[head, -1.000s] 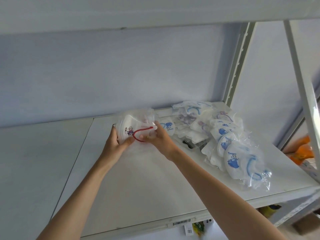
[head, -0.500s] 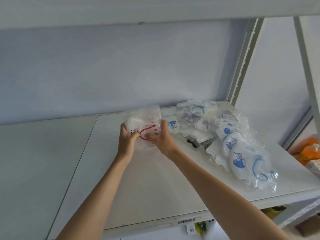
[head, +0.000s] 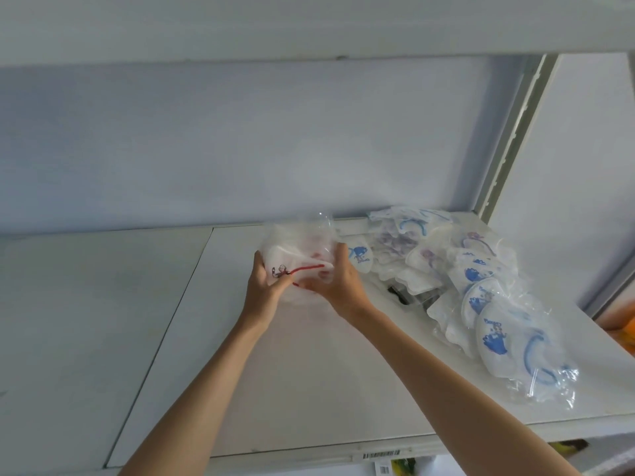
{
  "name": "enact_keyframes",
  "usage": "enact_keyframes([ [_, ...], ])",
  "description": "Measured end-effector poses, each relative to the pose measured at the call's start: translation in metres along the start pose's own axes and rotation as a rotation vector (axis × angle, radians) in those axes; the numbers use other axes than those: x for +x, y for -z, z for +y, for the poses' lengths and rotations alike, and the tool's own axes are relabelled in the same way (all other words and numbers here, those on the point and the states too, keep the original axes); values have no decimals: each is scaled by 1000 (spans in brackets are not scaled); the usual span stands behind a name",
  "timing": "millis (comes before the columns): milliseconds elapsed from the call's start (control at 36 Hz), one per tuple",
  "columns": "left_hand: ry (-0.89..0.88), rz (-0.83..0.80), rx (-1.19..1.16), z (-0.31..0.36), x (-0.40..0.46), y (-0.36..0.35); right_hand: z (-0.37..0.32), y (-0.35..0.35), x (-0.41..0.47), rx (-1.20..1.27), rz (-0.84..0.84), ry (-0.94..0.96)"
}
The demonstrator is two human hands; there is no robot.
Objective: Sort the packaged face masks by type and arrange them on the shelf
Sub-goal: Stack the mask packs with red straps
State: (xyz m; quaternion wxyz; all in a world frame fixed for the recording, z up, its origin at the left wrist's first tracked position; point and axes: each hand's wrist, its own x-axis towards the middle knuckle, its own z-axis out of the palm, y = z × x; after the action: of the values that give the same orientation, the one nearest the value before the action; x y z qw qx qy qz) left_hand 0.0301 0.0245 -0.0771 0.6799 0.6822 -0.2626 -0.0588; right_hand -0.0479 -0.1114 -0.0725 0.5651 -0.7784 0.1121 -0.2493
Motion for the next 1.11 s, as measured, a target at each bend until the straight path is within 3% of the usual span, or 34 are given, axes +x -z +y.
enact_keyframes([
  [222, -58, -31, -4, 5, -4, 7, -7, -2, -8, -113, 20, 59],
  [389, -25, -84, 96, -6, -8, 15, -5, 2, -11, -229, -161, 26],
  [472, -42, -70, 110, -5, -8, 15, -11, 6, -13, -258, -158, 26],
  [1111, 83, -98, 109, 12, -5, 16, -15, 6, -4, 51, -107, -56],
])
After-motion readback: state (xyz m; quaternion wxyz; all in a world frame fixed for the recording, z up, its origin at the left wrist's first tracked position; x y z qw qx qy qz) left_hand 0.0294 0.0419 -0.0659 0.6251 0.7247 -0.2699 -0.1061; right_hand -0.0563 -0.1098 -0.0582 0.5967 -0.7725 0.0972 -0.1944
